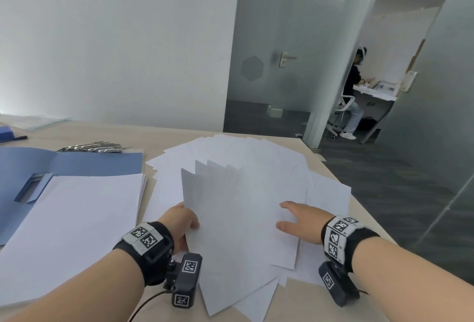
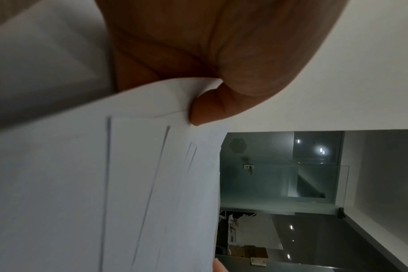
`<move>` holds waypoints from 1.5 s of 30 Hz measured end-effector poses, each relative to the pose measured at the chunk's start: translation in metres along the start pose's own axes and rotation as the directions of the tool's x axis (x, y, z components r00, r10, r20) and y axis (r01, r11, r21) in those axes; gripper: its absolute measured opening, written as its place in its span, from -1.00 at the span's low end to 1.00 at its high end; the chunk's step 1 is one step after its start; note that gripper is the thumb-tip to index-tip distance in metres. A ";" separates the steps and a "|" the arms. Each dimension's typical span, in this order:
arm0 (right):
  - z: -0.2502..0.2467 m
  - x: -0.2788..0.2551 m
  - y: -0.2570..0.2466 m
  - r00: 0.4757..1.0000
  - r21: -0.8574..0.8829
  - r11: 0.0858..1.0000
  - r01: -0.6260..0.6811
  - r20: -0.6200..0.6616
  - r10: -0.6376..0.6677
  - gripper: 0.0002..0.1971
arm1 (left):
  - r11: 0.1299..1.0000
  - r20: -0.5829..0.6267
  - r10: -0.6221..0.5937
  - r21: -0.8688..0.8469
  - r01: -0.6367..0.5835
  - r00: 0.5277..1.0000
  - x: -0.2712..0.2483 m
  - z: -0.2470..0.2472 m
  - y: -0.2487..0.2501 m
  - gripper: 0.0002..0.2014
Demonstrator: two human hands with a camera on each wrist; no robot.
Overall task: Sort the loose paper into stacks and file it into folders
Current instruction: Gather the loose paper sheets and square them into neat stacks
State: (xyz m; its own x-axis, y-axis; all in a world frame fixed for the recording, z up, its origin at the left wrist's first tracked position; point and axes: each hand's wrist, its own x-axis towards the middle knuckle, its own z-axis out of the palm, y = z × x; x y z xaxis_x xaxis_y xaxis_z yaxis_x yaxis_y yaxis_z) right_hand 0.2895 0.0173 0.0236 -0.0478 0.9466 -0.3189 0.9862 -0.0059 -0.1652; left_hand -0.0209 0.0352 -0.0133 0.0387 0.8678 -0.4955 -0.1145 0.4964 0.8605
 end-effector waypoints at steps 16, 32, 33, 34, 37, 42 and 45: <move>0.022 0.005 -0.027 0.968 0.016 0.978 0.209 0.140 -0.209 -0.14 | 0.966 0.037 0.009 0.259 -0.018 0.999 0.014 0.004 0.006 -0.76; -0.028 -0.005 -0.038 0.857 0.861 0.149 0.486 -0.503 0.113 -0.78 | 0.811 0.216 0.536 0.137 -0.569 0.816 -0.042 0.018 0.064 -0.59; -0.035 -0.008 -0.041 0.839 0.846 0.119 0.519 -0.531 0.116 -0.77 | 0.806 0.205 0.553 0.115 -0.581 0.807 -0.044 0.018 0.070 -0.60; -0.042 -0.012 -0.044 0.827 0.835 0.078 0.544 -0.550 0.117 -0.77 | 0.800 0.198 0.570 0.086 -0.594 0.797 -0.044 0.017 0.076 -0.60; -0.054 -0.021 -0.046 0.803 0.808 -0.003 0.590 -0.586 0.107 -0.79 | 0.785 0.189 0.609 -0.002 -0.620 0.770 -0.045 0.014 0.086 -0.57; -0.036 -0.024 -0.043 0.820 0.824 0.030 0.565 -0.566 0.087 -0.64 | 0.767 0.162 0.636 -0.023 -0.641 0.754 -0.040 0.012 0.071 -0.44; -0.027 -0.020 -0.044 0.826 0.828 0.021 0.561 -0.561 0.059 -0.42 | 0.762 0.152 0.641 -0.016 -0.647 0.752 -0.039 0.018 0.066 -0.55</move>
State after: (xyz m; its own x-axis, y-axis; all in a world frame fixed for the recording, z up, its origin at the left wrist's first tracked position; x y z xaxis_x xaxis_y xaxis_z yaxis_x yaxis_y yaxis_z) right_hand 0.2517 0.0073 0.0621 0.1078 0.9620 0.2507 -0.1375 0.2642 -0.9546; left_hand -0.0124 0.0339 0.0649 0.1064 0.9745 0.1974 -0.1280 -0.1834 0.9747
